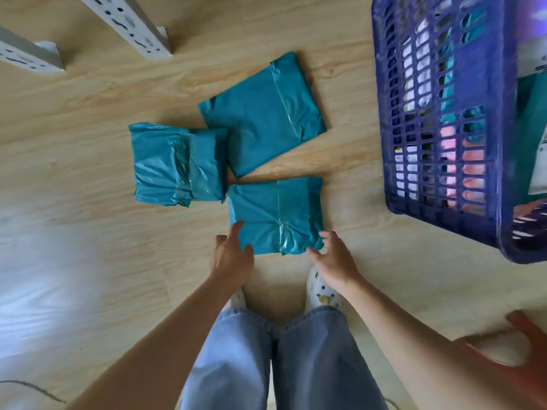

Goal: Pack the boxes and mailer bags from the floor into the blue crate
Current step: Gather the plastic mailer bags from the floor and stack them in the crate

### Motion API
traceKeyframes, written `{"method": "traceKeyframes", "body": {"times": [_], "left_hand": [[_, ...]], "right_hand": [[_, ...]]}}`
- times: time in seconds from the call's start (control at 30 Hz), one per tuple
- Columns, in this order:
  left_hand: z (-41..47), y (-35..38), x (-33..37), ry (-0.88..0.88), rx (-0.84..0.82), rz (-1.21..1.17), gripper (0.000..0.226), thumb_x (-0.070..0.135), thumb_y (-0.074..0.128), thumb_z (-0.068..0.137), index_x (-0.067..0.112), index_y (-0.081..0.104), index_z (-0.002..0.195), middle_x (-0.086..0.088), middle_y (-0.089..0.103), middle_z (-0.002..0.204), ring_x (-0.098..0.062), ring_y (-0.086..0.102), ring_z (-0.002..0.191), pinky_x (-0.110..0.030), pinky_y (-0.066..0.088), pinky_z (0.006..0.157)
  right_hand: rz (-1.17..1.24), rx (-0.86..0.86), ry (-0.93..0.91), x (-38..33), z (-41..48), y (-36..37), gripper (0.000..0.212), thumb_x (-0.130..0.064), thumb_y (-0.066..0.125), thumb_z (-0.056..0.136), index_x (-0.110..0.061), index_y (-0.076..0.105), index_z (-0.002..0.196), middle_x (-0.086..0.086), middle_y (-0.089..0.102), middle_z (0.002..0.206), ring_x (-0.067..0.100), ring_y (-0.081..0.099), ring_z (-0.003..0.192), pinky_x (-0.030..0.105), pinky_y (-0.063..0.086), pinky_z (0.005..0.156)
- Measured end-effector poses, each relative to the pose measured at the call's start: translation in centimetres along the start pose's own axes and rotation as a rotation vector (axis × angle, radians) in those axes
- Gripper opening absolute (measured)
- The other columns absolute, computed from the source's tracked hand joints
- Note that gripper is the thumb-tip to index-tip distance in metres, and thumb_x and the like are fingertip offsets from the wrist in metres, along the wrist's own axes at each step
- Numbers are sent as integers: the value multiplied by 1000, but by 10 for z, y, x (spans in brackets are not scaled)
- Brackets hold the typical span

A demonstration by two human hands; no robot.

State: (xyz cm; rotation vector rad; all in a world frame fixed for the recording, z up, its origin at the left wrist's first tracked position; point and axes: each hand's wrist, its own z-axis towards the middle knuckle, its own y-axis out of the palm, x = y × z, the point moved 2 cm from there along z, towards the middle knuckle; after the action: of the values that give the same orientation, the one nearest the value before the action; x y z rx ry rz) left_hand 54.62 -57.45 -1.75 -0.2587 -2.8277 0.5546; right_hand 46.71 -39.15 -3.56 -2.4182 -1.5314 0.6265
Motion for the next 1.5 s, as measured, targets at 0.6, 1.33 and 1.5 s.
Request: {"method": "traceKeyframes", "body": {"times": [0.6,1.33,1.5], "left_hand": [[59,29,-17,-266,-54,-399,55,11,53,90,22,31,140,-10,51,95,-14,44,65,-28,38,54],[-208,-131,193,-19,-1,-649,61,74,23,85,24,59,90,-5,60,121,-22,51,117,-43,36,96],[-254,-125,258,-29,-88,-556,64,75,40,80,15,57,95,-13,66,107,-29,62,103,-43,44,96]], "right_hand": [[333,65,52,22,64,8,45,-29,71,84,-9,52,119,7,61,114,23,61,100,32,52,81],[589,239,-261,-46,-188,-212,39,-6,79,72,-5,60,106,9,66,107,22,63,99,33,52,86],[586,344,-371,-20,-223,-277,40,-7,77,75,-14,61,110,8,63,111,23,61,104,40,53,90]]}}
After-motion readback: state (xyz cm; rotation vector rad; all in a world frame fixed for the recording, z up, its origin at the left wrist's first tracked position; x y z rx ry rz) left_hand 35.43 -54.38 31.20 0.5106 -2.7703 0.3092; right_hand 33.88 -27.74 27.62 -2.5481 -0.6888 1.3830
